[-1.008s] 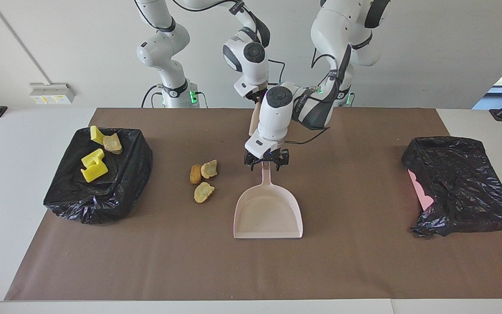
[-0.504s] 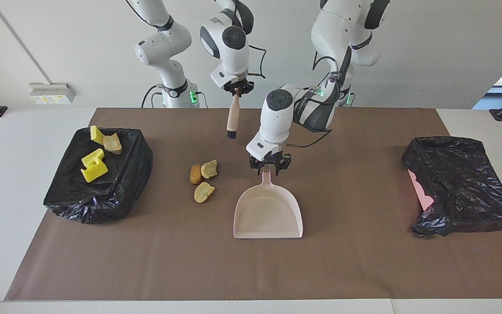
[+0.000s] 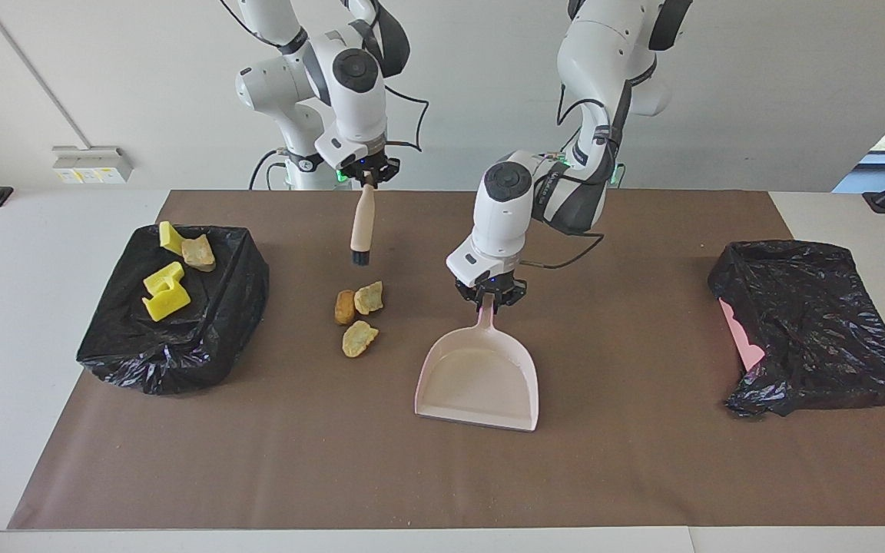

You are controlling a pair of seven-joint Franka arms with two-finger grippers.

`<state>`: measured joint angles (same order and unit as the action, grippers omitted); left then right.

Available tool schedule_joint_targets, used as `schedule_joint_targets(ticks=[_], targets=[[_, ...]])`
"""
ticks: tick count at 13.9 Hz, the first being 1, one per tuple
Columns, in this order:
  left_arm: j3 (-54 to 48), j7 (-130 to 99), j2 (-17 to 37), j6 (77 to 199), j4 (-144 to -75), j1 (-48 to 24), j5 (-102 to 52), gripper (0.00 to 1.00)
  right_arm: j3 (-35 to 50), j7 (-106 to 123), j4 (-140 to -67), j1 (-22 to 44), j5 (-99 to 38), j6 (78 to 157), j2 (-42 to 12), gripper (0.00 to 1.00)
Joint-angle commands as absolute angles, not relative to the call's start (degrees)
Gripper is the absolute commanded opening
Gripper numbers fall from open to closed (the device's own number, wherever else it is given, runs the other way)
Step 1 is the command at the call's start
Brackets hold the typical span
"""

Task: Sweep and dump trash in bin

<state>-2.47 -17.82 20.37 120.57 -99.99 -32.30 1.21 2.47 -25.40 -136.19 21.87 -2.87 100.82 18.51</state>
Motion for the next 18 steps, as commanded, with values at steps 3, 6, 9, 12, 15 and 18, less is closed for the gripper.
schedule_joint_targets(ticks=[3, 6, 9, 12, 15, 18], targets=[[-2.8, 5.9, 14.0, 106.8, -101.7, -27.7, 2.3, 0.0, 3.1, -11.0, -135.0, 10.3, 4.4, 105.5, 12.3, 0.0], [-2.8, 32.8, 11.7, 109.9, -107.3, -24.0, 2.3, 0.0, 3.2, -9.1, -134.7, 9.4, 6.5, 110.4, 7.5, 0.0], [-2.7, 44.4, 8.1, 115.5, -114.8, -24.6, 2.3, 0.0, 3.4, -9.4, -132.7, 11.9, 5.5, 113.5, 2.5, 0.0], [-2.9, 46.1, 5.4, 116.1, -118.6, -28.2, 5.5, 0.0, 3.4, -9.1, -130.3, 13.0, -2.6, 113.0, 1.1, 0.0], [-2.9, 45.7, 3.8, 115.8, -120.5, -30.7, 6.9, 0.0, 3.4, -8.3, -128.7, 14.3, -8.5, 113.9, -0.3, 0.0], [-2.9, 44.9, 3.8, 116.4, -120.5, -31.8, 7.5, 0.0, 3.4, -8.3, -128.8, 15.9, -9.7, 114.4, -0.5, 0.0]])
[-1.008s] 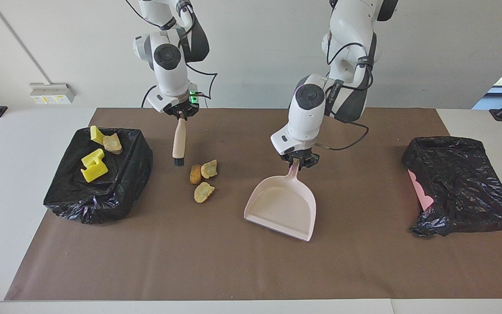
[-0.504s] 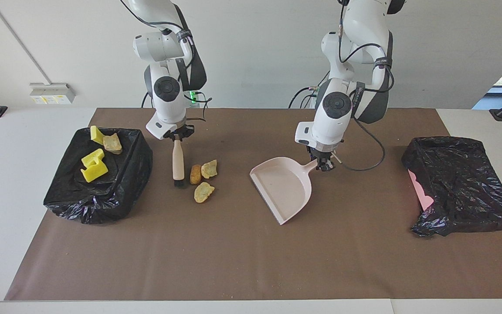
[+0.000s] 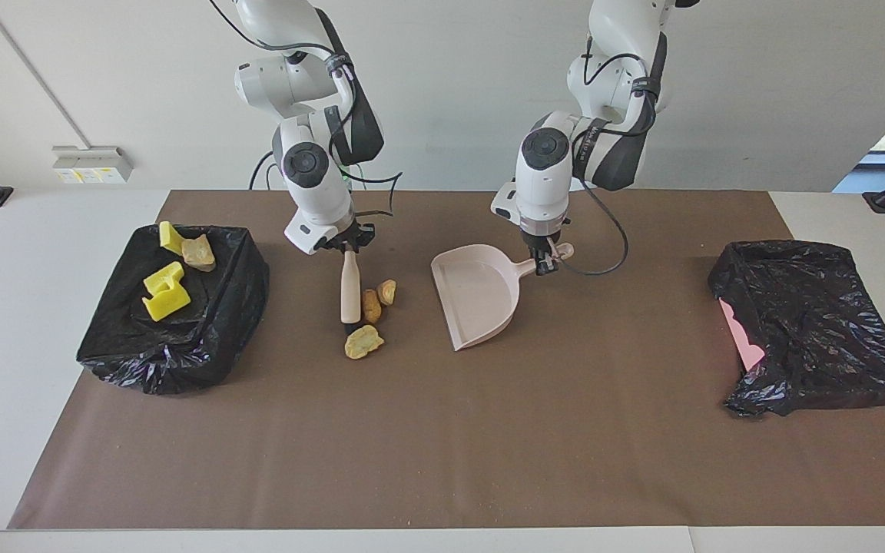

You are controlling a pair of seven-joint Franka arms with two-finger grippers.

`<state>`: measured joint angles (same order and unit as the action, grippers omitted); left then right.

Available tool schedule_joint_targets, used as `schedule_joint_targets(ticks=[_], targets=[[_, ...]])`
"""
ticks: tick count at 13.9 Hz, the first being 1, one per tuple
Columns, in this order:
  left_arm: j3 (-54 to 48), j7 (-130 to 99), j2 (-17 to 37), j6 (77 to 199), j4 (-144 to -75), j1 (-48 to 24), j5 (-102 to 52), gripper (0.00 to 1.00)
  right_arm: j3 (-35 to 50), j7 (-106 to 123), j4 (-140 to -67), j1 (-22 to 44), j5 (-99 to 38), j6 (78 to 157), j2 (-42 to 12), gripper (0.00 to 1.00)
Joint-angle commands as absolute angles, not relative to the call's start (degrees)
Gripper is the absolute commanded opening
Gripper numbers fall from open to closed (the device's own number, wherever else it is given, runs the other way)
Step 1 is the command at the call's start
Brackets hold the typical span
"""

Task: Sweep and dump trash in bin

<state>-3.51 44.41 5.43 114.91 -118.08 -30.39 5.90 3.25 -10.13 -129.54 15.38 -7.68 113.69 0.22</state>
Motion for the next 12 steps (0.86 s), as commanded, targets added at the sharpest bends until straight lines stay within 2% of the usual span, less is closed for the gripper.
schedule_joint_targets(ticks=[1, 7, 12], targets=[[-2.9, 43.8, 3.8, 116.2, -120.5, -31.8, 8.0, 0.0, 3.5, -8.3, -129.1, 16.1, -10.5, 114.5, -0.6, 0.0], [-2.9, 33.6, 3.9, 114.1, -120.7, -34.4, 10.5, 0.0, 3.4, -6.5, -129.1, 20.9, -22.7, 114.7, -0.7, 0.0], [-3.2, 29.8, 3.8, 113.5, -120.7, -34.4, 10.5, 0.0, 3.4, -1.1, -127.6, 23.8, -41.8, 116.2, -0.9, 0.0]])
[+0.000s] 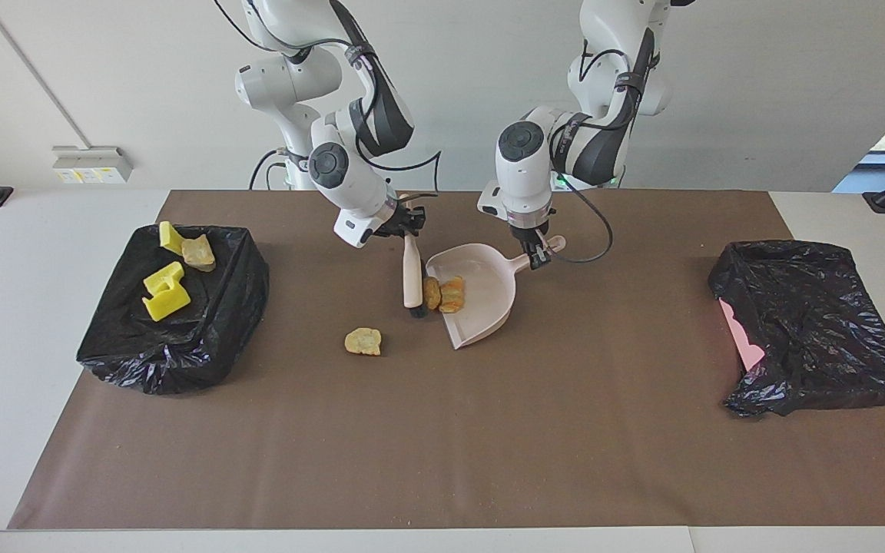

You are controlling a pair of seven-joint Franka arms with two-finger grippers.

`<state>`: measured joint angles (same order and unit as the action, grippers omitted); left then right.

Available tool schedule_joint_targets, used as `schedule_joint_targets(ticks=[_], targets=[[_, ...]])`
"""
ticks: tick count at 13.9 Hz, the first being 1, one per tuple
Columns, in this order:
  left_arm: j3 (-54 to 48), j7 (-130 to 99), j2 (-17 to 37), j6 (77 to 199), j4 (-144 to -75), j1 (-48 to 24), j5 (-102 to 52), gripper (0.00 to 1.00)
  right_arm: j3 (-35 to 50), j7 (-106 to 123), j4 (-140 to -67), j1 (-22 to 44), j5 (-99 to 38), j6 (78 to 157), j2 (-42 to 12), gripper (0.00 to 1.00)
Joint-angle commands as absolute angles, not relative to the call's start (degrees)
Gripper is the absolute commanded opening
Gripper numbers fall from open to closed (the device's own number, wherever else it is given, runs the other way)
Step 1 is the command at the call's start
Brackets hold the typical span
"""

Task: Sweep and dump trash in bin

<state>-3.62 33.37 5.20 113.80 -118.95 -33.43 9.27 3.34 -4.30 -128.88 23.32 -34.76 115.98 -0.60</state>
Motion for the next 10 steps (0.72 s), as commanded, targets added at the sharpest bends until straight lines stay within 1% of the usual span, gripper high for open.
schedule_joint_targets(ticks=[1, 3, 4, 5, 6, 7, 9, 10], targets=[[-3.2, 29.1, 3.7, 113.6, -120.8, -34.4, 10.5, 0.0, 3.4, -0.4, -126.6, 23.7, -44.6, 115.5, -1.1, 0.0], [-3.3, 28.3, 3.7, 113.6, -120.8, -34.5, 10.4, 0.0, 3.0, -1.4, -125.3, 22.8, -44.5, 113.3, -0.4, 0.0], [-3.3, 27.3, 3.7, 113.7, -120.8, -34.4, 10.4, 0.0, 2.2, -3.7, -125.0, 22.2, -42.0, 111.5, 0.8, 0.0], [-3.3, 26.6, 3.7, 113.7, -120.8, -34.4, 10.4, 0.0, 2.0, -5.5, -123.9, 21.1, -35.1, 110.1, 2.2, 0.0], [-3.3, 26.1, 3.7, 113.9, -120.8, -34.4, 10.2, 0.0, 2.4, -6.9, -121.8, 19.4, -28.2, 107.9, 2.2, 0.0], [-3.3, 24.8, 3.7, 114.3, -120.8, -34.5, 9.9, 0.0, 2.5, -7.1, -119.6, 18.7, -21.7, 106.3, 1.2, 0.0], [-3.3, 22.1, 3.9, 115.6, -121.0, -34.8, 9.4, 0.0, 2.0, -6.4, -118.2, 17.8, -7.5, 106.1, -0.5, 0.0], [-3.3, 22.1, 4.0, 116.6, -121.2, -34.8, 8.8, 0.0, 2.0, -4.8, -117.3, 15.6, -2.1, 106.2, -2.2, 0.0]])
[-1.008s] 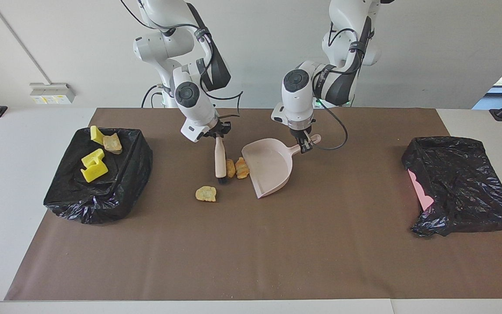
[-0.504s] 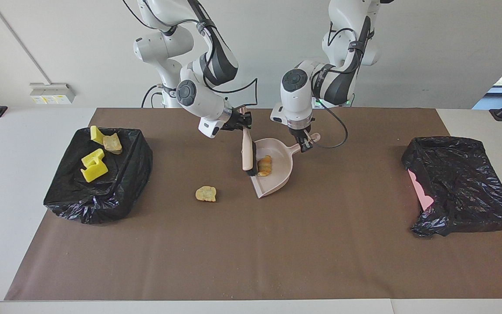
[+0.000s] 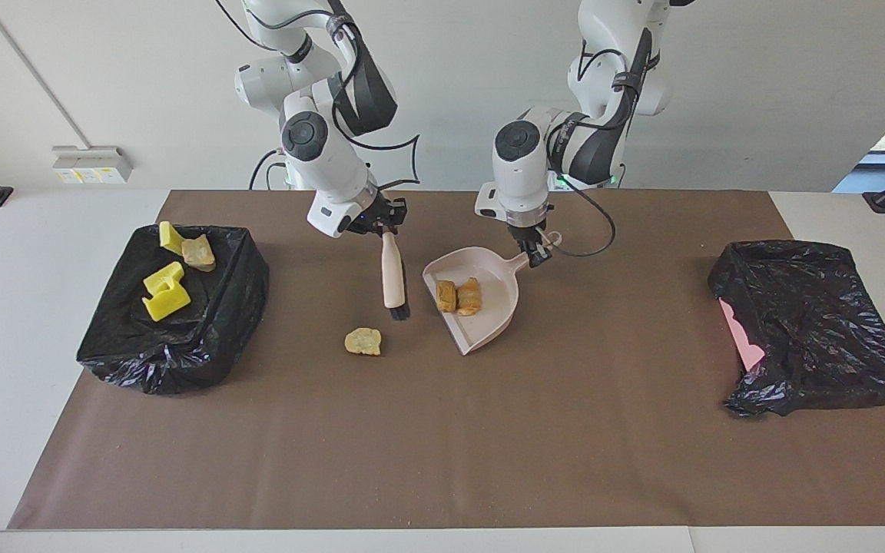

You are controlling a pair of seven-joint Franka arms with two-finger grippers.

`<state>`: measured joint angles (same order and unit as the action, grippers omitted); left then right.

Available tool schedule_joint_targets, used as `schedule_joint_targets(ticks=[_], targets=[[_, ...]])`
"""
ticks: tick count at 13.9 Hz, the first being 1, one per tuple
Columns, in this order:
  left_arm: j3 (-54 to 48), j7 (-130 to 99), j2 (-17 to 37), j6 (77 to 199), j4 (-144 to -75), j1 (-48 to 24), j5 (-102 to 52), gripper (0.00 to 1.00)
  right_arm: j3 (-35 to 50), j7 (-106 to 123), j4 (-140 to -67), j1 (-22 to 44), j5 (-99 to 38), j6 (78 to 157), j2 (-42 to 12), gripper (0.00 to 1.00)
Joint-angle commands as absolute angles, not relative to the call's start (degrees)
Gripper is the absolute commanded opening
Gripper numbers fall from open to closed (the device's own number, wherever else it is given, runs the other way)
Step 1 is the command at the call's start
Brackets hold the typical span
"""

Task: Sweep and dump trash in bin
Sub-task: 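Sweep the brown scraps into the dustpan with the brush in the right gripper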

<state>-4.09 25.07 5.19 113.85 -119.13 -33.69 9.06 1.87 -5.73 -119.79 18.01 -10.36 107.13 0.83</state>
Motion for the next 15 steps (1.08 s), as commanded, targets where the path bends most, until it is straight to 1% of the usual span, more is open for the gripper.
schedule_joint_targets(ticks=[1, 3, 4, 7, 9, 12, 15], targets=[[-3.3, 22.0, 4.6, 117.2, -121.2, -34.9, 8.5, 0.0, 2.0, -2.7, -116.4, 14.3, 2.2, 106.5, -3.8, 0.0], [-3.3, 21.1, 4.6, 118.8, -121.8, -35.7, 8.2, 0.0, 2.1, -1.5, -114.4, 12.6, 9.4, 106.8, -7.0, 0.0], [-3.3, 21.0, 4.4, 119.5, -122.4, -35.7, 8.0, 0.0, 2.1, -1.4, -114.5, 12.5, 11.4, 107.6, -8.2, 0.0], [-3.3, 21.1, 4.0, 120.0, -123.3, -35.6, 7.6, 0.0, 2.7, -0.5, -116.6, 13.6, 9.4, 107.2, -8.5, 0.0], [-3.3, 21.1, 3.9, 120.1, -123.7, -35.6, 7.6, 0.0, 2.9, 0.4, -118.4, 16.1, 1.4, 107.5, -8.5, 0.0], [-3.3, 21.3, 3.9, 120.9, -123.8, -35.5, 7.6, 0.0, 2.9, 0.8, -118.8, 20.8, -9.7, 107.8, -8.1, 0.0], [-3.3, 21.4, 3.8, 120.9, -124.2, -35.4, 7.6, 0.0, 2.9, 0.1, -119.6, 26.3, -23.8, 109.4, -7.5, 0.0]])
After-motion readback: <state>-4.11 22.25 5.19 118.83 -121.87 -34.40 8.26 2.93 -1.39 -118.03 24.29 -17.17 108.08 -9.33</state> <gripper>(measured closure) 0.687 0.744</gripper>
